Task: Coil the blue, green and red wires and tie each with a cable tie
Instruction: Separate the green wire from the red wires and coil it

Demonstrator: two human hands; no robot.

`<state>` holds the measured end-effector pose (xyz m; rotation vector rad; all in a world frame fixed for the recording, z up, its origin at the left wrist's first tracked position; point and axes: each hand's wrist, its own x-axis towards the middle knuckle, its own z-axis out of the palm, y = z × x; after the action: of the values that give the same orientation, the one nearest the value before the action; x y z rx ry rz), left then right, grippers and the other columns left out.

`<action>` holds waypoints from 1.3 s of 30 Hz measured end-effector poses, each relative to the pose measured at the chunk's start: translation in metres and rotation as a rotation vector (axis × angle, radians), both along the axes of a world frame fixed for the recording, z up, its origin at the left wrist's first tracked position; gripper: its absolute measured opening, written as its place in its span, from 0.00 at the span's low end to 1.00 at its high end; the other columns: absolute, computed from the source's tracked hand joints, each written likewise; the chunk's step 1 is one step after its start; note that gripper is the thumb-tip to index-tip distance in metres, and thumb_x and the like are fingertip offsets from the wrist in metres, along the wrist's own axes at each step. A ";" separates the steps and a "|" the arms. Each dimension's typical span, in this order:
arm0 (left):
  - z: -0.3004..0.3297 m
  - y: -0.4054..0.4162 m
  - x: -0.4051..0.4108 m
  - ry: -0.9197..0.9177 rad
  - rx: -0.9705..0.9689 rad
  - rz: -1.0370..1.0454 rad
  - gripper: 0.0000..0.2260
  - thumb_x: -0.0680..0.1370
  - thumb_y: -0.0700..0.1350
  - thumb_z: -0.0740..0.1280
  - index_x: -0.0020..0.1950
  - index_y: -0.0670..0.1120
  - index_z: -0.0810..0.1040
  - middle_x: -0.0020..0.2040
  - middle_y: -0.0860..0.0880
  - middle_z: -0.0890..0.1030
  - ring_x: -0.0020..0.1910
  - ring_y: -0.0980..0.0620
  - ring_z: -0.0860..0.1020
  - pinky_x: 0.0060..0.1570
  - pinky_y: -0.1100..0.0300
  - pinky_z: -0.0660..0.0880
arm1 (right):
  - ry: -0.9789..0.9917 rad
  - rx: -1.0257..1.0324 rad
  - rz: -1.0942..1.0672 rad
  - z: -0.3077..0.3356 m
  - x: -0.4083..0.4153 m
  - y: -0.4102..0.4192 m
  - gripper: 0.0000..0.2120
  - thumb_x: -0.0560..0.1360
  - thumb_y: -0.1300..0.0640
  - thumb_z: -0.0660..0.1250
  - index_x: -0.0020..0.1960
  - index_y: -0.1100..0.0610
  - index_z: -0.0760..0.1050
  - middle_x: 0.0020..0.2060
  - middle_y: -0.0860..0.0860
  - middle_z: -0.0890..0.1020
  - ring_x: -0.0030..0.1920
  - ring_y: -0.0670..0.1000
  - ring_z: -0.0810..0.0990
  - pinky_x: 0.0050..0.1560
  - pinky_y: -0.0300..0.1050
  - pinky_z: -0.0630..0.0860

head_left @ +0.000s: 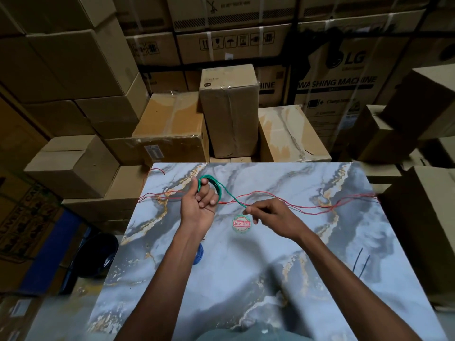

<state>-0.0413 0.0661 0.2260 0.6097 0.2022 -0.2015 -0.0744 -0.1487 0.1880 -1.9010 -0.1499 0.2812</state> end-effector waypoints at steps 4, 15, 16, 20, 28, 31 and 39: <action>-0.004 0.002 0.003 -0.009 0.160 -0.036 0.16 0.86 0.50 0.54 0.44 0.43 0.71 0.25 0.54 0.60 0.21 0.57 0.57 0.26 0.63 0.62 | 0.037 -0.170 0.044 0.000 -0.001 0.003 0.19 0.82 0.44 0.66 0.69 0.50 0.77 0.49 0.50 0.87 0.43 0.50 0.85 0.46 0.43 0.77; 0.009 -0.013 -0.009 -0.030 0.457 -0.328 0.16 0.84 0.49 0.57 0.39 0.44 0.69 0.23 0.54 0.58 0.20 0.58 0.55 0.25 0.63 0.60 | -0.254 -0.130 -0.116 0.039 0.021 0.028 0.15 0.85 0.47 0.56 0.64 0.49 0.78 0.63 0.48 0.78 0.64 0.46 0.75 0.66 0.43 0.70; 0.011 -0.012 -0.010 -0.027 0.426 -0.358 0.16 0.84 0.49 0.57 0.39 0.44 0.69 0.23 0.54 0.58 0.20 0.58 0.55 0.25 0.63 0.61 | -0.229 -0.097 -0.143 0.041 0.023 0.029 0.16 0.86 0.45 0.56 0.56 0.51 0.80 0.57 0.48 0.81 0.59 0.45 0.77 0.62 0.43 0.72; 0.016 -0.007 -0.009 0.029 0.148 -0.325 0.15 0.84 0.48 0.56 0.38 0.45 0.69 0.23 0.54 0.58 0.20 0.58 0.54 0.24 0.63 0.59 | -0.123 0.054 -0.149 0.034 0.024 0.023 0.25 0.84 0.41 0.60 0.35 0.58 0.69 0.30 0.49 0.74 0.32 0.48 0.73 0.38 0.45 0.72; 0.000 0.012 0.005 0.058 -0.249 -0.063 0.16 0.86 0.47 0.53 0.41 0.45 0.71 0.24 0.53 0.61 0.21 0.56 0.60 0.26 0.64 0.65 | -0.061 0.091 -0.236 0.010 0.014 -0.007 0.17 0.82 0.48 0.67 0.42 0.58 0.84 0.24 0.40 0.71 0.29 0.41 0.67 0.39 0.41 0.67; -0.003 0.015 0.009 0.056 -0.282 -0.017 0.15 0.86 0.48 0.53 0.43 0.45 0.71 0.25 0.53 0.62 0.22 0.56 0.60 0.28 0.65 0.67 | -0.057 0.112 -0.224 0.005 0.006 -0.010 0.10 0.82 0.53 0.69 0.49 0.57 0.85 0.30 0.47 0.75 0.31 0.41 0.70 0.35 0.35 0.67; 0.001 0.010 0.007 0.026 -0.027 -0.073 0.15 0.85 0.51 0.55 0.45 0.44 0.72 0.25 0.54 0.61 0.22 0.57 0.59 0.28 0.64 0.65 | -0.244 -0.020 -0.411 0.012 0.011 0.000 0.05 0.78 0.57 0.73 0.52 0.56 0.87 0.37 0.46 0.87 0.37 0.40 0.82 0.41 0.32 0.75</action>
<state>-0.0341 0.0759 0.2268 0.5884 0.2018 -0.2823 -0.0633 -0.1491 0.1995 -1.9307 0.0830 -0.2280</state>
